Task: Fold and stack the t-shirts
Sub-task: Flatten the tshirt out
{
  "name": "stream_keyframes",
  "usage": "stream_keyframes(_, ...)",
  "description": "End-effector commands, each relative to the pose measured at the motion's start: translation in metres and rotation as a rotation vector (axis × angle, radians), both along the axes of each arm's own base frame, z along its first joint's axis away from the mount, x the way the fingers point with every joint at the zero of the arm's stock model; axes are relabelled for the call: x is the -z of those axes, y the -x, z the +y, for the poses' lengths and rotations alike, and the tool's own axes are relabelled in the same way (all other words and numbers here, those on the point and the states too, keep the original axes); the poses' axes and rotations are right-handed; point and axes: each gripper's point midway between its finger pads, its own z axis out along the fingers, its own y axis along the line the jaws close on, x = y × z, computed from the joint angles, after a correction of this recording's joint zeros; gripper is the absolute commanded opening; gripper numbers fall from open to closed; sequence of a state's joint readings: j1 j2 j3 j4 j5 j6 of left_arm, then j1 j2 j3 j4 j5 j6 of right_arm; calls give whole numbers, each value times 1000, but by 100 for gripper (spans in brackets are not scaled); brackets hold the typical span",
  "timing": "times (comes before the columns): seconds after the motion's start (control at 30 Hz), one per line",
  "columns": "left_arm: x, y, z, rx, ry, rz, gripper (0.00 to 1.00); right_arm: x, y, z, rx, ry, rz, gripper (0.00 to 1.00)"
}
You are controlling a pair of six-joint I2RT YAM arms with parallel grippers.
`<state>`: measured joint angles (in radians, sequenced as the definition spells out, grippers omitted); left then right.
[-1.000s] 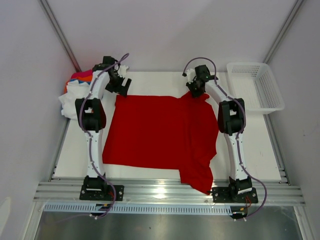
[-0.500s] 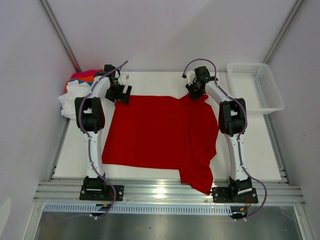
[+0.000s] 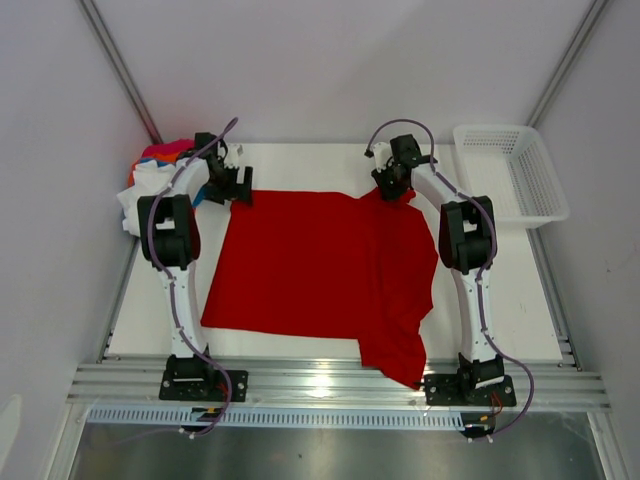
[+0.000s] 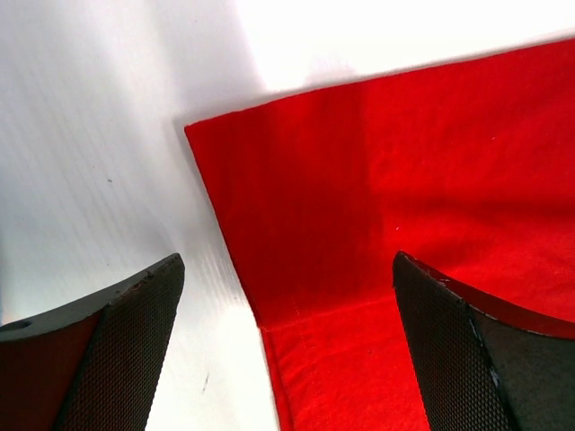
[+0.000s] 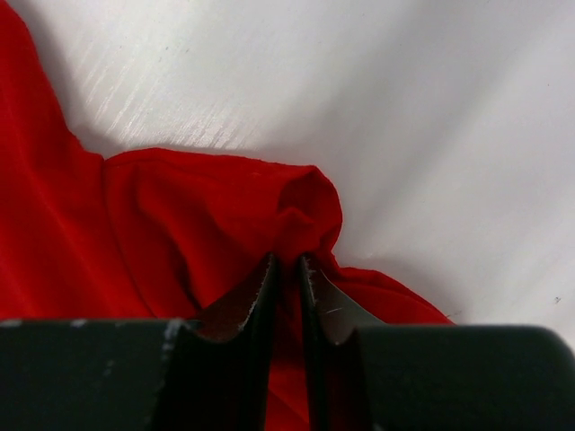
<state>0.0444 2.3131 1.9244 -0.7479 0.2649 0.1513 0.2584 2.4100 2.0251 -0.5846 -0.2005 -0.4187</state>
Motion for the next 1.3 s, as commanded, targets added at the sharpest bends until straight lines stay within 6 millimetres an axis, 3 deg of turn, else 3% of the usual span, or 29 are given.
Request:
stream_keyframes(0.0,-36,-13,-6,-12,27,-86,99,-18,6,5,0,-31,-5,20)
stream_keyframes(0.53,-41,-14,-32,32,177,-19,99,-29,5,6,-5,-37,-22,20)
stream_keyframes(0.73,-47,-20,-4,-65,42,-57,99,-32,6,4,-2,-38,-28,20)
stream_keyframes(0.9,-53,-20,7,-137,3,-67,99,-30,8,5,-5,-42,-23,20)
stream_keyframes(1.07,-37,-14,18,-141,-63,-43,99,-30,9,6,-7,-49,-21,20)
stream_keyframes(1.27,-22,-7,16,-104,-70,54,99,-29,10,8,-12,-49,-17,20)
